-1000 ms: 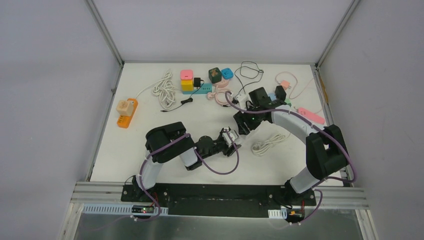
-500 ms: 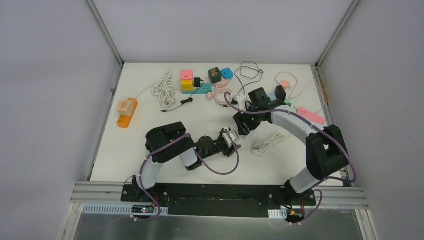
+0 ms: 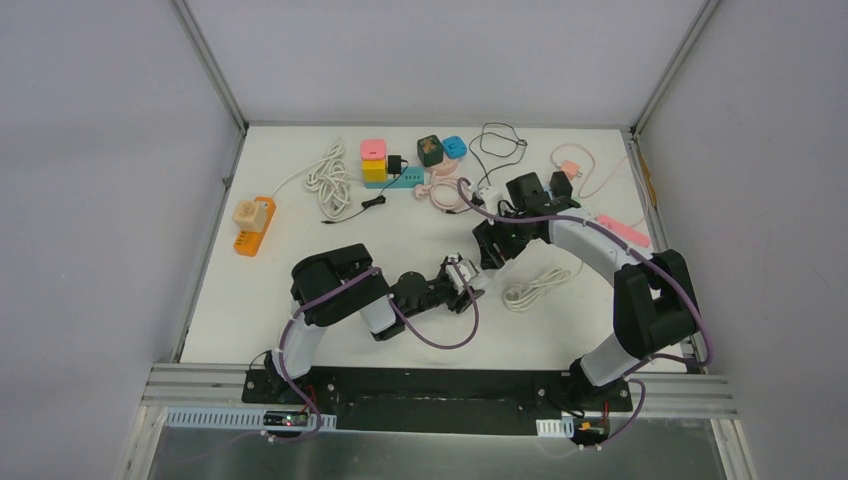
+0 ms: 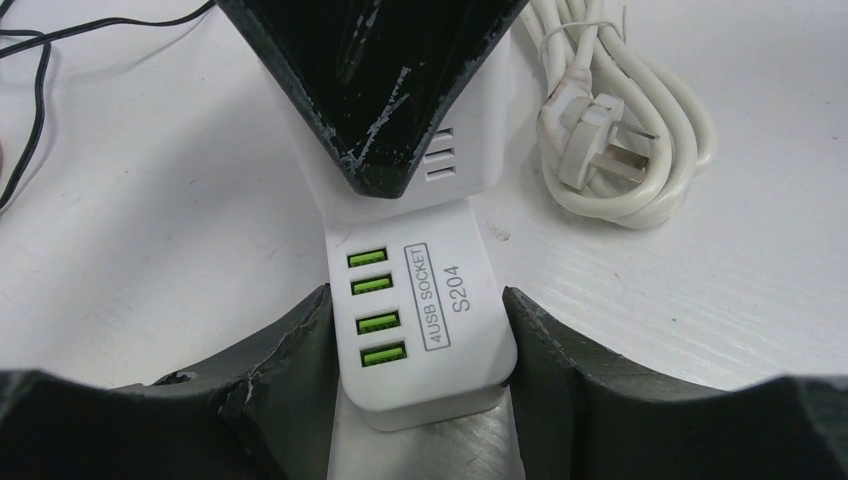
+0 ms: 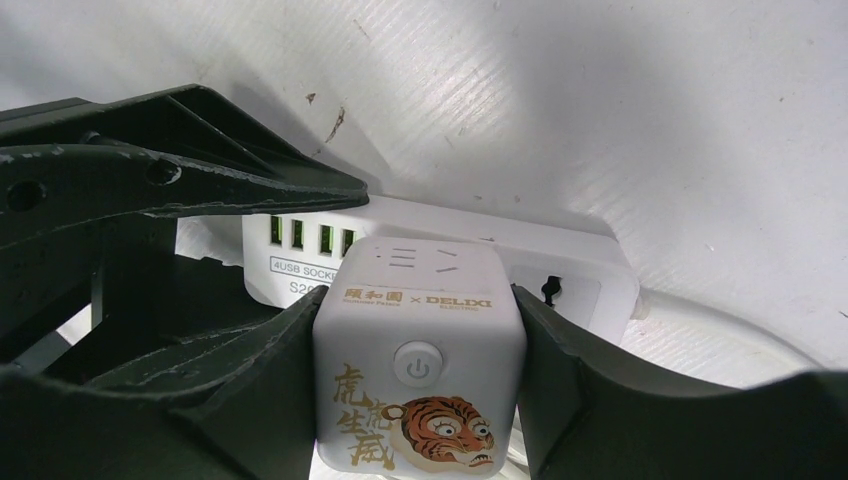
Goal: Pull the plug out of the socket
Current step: Remove the plug from the socket.
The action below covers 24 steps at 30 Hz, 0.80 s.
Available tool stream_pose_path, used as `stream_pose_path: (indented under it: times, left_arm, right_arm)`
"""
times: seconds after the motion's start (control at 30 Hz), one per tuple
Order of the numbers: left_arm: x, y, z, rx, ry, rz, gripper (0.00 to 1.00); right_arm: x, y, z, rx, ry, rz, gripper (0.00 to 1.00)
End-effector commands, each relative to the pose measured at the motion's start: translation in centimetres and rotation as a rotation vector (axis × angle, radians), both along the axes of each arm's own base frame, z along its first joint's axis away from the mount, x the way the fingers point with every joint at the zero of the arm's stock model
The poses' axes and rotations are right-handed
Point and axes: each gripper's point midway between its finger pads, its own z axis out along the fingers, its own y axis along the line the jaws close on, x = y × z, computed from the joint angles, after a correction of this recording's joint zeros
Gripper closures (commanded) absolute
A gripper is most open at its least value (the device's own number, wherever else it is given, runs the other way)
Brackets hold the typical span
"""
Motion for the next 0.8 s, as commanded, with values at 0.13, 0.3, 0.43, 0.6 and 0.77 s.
stream_pose_path:
  times: [0.13,0.3,0.43,0.6,0.77]
  left_arm:
    - [-0.3,0.2,-1.2,0.022,0.026,-0.023,1.0]
    - [-0.1,0.2,-1.2,0.02,0.031,-0.016,1.0]
    - [0.0,0.2,-1.3,0.019,0.034,-0.016,1.0]
    - [-0.1,0.2,-1.3,0.019,0.038,-0.019,1.0]
    - [-0.1,0.1,-1.3,0.017,0.043,-0.026,1.0]
  right_arm:
    - [-1.1,2.2,2.0,0.073,-0.035,0.092,1.0]
    - [-1.6,3.7,1.6,0.029,-0.074,0.127,1.0]
    - [-1.3,3.2,1.6,0.005,-0.085,0.118,1.0]
    - [-0.4,1.4,2.1,0.036,-0.049,0.066,1.0]
    - [-0.2,0.6,2.2,0.075,-0.018,0.032,1.0]
